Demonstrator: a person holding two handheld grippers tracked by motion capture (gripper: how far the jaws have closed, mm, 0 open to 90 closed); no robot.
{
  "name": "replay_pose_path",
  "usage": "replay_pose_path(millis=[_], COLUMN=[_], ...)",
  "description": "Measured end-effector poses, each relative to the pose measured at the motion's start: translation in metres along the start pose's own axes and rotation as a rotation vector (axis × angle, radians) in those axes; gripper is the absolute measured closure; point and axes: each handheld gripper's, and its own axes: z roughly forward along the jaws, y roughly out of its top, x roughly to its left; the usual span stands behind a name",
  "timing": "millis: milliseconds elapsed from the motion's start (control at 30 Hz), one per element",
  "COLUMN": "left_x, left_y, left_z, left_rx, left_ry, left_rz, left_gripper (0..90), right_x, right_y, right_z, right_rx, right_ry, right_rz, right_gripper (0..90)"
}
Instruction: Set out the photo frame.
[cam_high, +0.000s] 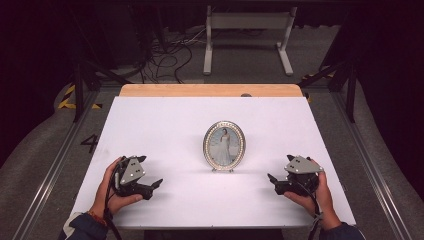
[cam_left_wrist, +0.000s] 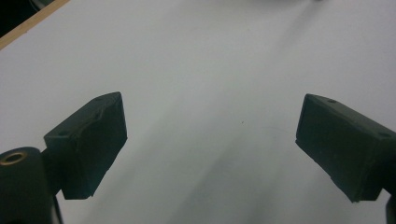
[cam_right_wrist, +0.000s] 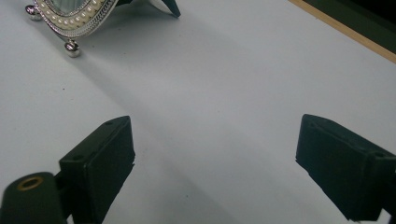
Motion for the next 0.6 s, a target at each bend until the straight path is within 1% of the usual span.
replay_pose_path(millis=[33, 167, 233, 300, 367, 600], left_x=[0.001, 0.005, 0.005, 0.008, 0.01, 0.013], left_y=[-0.002, -0.01, -0.011, -0.017, -0.019, -0.029], left_z=[-0.001, -0.007, -0.008, -0.012, -0.014, -0.019], left_rx=[0.004, 0.006, 0.002, -0.002, -0.001, 0.006], left_ry=[0.002, 0.016, 0.015, 0.023, 0.028, 0.032], left_rz=[0.001, -0.02, -0.024, -0.041, -0.045, -0.069], left_gripper=[9.2, 9.2, 9.1, 9.2, 9.2, 9.2], right_x=[0.0, -0.003, -0.004, -0.006, -0.007, -0.009], right_y=[-0.001, -0.005, -0.006, -0.008, -0.01, -0.016], right_z=[0.0, -0.003, -0.004, -0.005, -0.006, -0.01], right_rx=[-0.001, -0.001, 0.001, 0.001, 0.001, 0.004], right_ry=[-0.001, -0.009, -0.013, -0.018, -0.021, -0.032], right_rz=[0.001, 0.01, 0.013, 0.02, 0.023, 0.037], right_gripper=[11.3, 11.3, 11.3, 11.3, 11.3, 11.3])
